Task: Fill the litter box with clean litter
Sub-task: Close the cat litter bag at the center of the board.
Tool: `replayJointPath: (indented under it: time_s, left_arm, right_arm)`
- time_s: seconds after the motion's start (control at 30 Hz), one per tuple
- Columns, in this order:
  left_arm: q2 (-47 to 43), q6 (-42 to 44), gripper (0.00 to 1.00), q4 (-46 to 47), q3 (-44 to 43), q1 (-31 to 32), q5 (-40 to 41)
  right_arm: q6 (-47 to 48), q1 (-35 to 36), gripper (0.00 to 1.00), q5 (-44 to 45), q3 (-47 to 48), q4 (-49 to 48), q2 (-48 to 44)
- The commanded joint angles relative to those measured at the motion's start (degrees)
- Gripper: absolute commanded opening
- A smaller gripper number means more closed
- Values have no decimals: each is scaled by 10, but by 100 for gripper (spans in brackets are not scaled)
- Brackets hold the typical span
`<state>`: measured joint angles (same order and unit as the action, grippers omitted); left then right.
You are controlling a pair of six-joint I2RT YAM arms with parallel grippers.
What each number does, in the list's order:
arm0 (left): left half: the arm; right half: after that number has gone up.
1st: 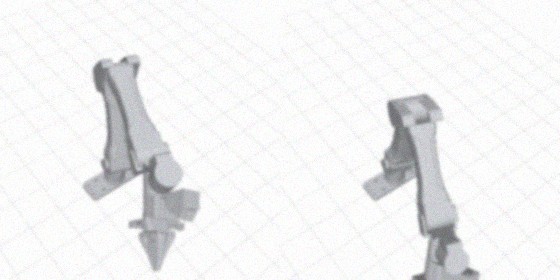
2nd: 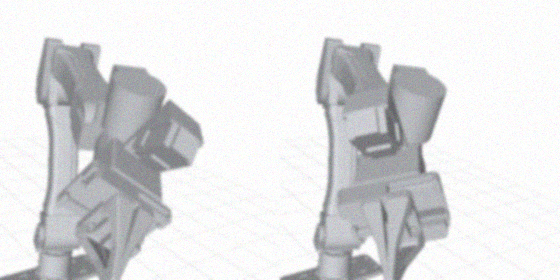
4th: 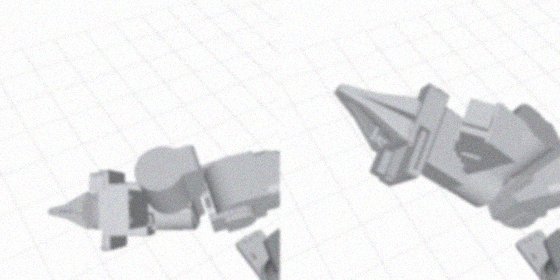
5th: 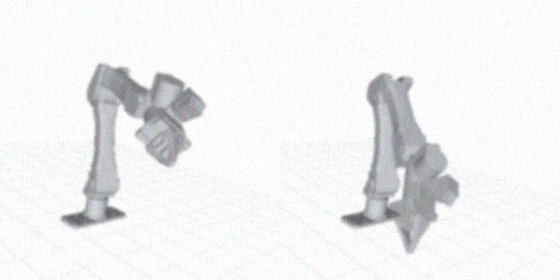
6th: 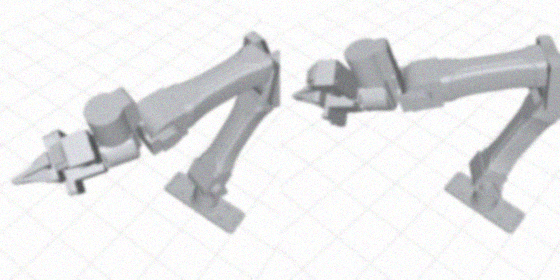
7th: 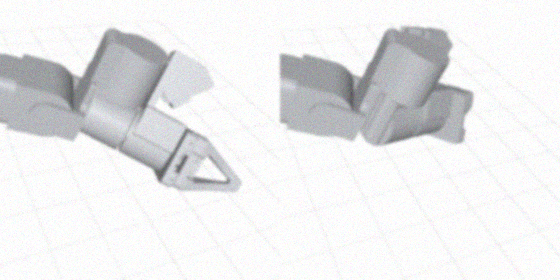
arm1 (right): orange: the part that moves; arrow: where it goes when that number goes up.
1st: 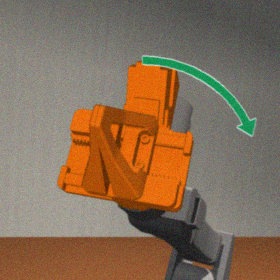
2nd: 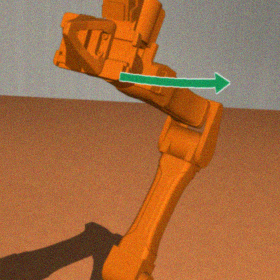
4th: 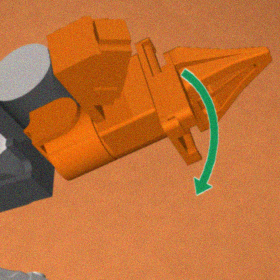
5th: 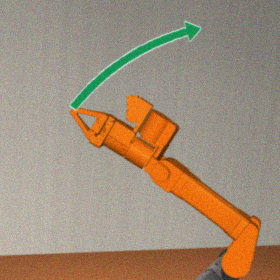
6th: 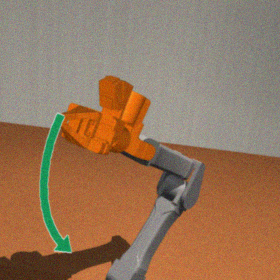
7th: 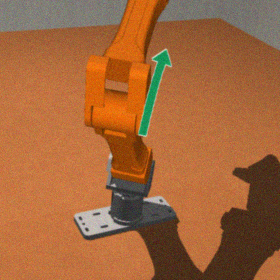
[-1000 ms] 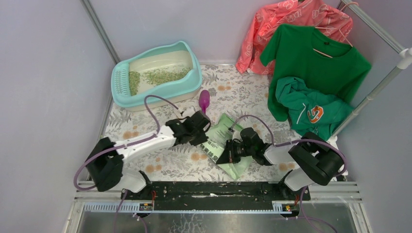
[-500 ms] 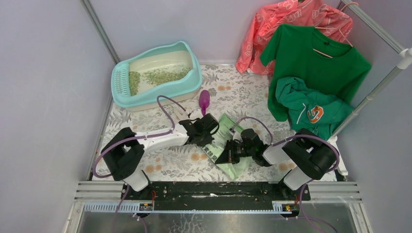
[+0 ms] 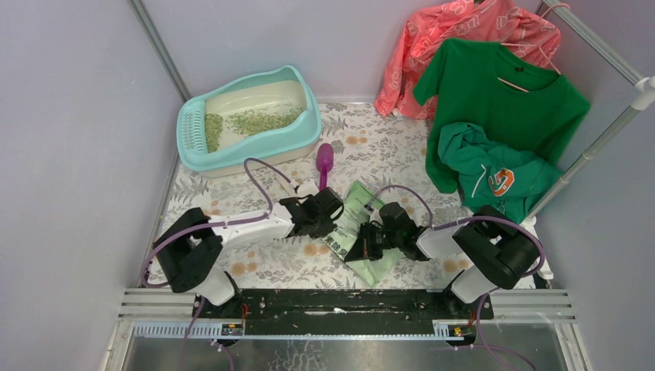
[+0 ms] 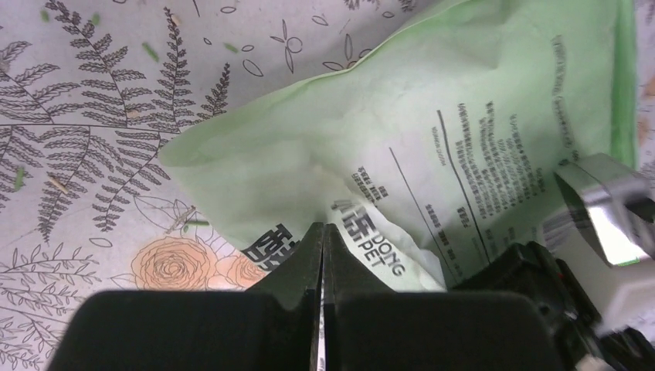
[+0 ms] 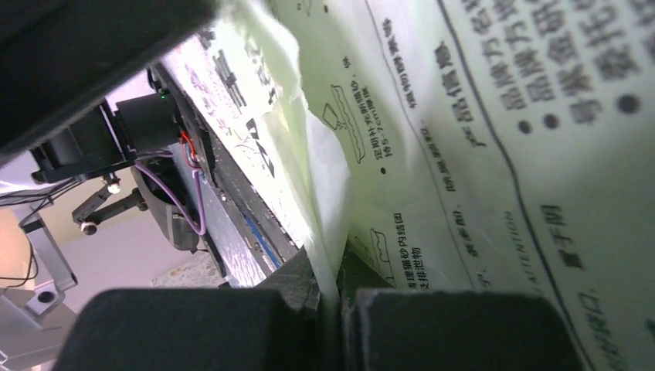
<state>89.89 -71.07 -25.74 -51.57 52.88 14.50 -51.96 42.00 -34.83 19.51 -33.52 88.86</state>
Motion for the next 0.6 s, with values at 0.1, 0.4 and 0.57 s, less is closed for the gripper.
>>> replayJointPath:
  time_s: [0.1,0.4,0.57]
  left_arm:
    - [-60,-4,0,-11,5,8,33]
    - [-45,-12,0,-3,9,46,30]
    - [-20,-20,0,8,12,70,37]
  right_arm:
    - [30,-20,0,16,17,30,17]
    - [30,-30,0,2,18,6,50]
    - [31,-34,0,-2,20,2,57]
